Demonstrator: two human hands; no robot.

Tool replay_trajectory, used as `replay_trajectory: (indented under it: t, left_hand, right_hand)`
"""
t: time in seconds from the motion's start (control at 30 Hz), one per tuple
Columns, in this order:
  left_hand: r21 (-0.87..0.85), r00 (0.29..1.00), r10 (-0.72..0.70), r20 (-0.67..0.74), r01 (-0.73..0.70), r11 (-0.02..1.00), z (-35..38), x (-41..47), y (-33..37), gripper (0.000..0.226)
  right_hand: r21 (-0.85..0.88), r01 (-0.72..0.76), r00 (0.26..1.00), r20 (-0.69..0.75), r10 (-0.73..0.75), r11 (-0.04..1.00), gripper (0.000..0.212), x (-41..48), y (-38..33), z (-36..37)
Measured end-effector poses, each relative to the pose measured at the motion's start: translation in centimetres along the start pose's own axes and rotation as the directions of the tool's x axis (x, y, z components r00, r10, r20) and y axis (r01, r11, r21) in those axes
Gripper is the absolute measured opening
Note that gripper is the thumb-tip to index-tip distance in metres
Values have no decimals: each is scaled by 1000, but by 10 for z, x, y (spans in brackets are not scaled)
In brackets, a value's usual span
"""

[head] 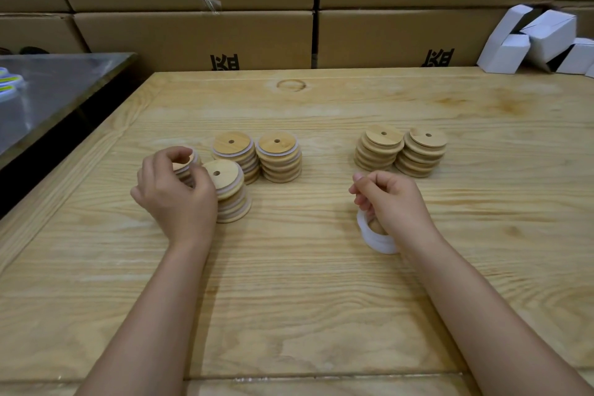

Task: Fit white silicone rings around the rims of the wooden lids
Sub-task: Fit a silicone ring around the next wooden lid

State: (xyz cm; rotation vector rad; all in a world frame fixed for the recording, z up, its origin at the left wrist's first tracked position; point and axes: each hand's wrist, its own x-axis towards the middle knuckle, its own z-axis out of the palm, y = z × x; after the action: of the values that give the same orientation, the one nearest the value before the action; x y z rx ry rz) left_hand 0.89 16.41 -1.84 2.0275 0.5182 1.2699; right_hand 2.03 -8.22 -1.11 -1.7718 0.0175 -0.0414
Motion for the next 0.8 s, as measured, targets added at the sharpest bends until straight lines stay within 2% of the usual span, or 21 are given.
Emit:
replay_trajectory:
  t: [0.13,0.2,0.27,0.3,0.37,0.43,0.47,0.53,0.6,0.7,0.8]
  left_hand:
    - [12,998,63,0,-63,998,-1,2,-3,18]
    - [19,984,174,41,-175,984,-2,0,-4,22]
    - [53,945,313,92,-319,946,0,-3,-4,23]
    - [82,925,364,109,-373,924,1,-4,-4,22]
    - [139,902,414,122,-429,893,4,-5,-3,17]
    - [161,897,424,123,-439,884,5,-5,-4,15]
    - [154,894,432,116,-446,882,5,-4,-4,15]
    - [141,868,489,84,-496,857,4,-4,-2,16]
    - [126,806,590,46,-591,797,5,-7,4,14]
    - [-23,697,711,94,-712,702,9,-20,20,13]
    - [-214,590,783,197,-754,621,16,-36,35,14]
  right_hand:
    - [7,13,1000,-25,-13,1000,27,1,0,-3]
    - [-24,47,996,-77,-49,999,26,2,0,-5]
    - [-151,130,976,-154,-154,980,25,2,1,-8]
    - [-261,183,953,-191,-237,948,24,2,1,-9]
    - [-498,283,875,-216,-434,819,18,2,2,-11]
    - [-651,348,803,-164,-572,675,11,5,5,-12]
    - [-695,355,794,-129,-594,625,17,7,7,-13]
    - [-747,343,826,-49,-562,570,38,12,10,-15]
    - [-792,323,863,22,-504,518,55,16,12,-16]
    - [-843,288,901,79,-426,455,64,20,17,-16]
    - [-853,275,912,85,-402,443,64,22,21,-15]
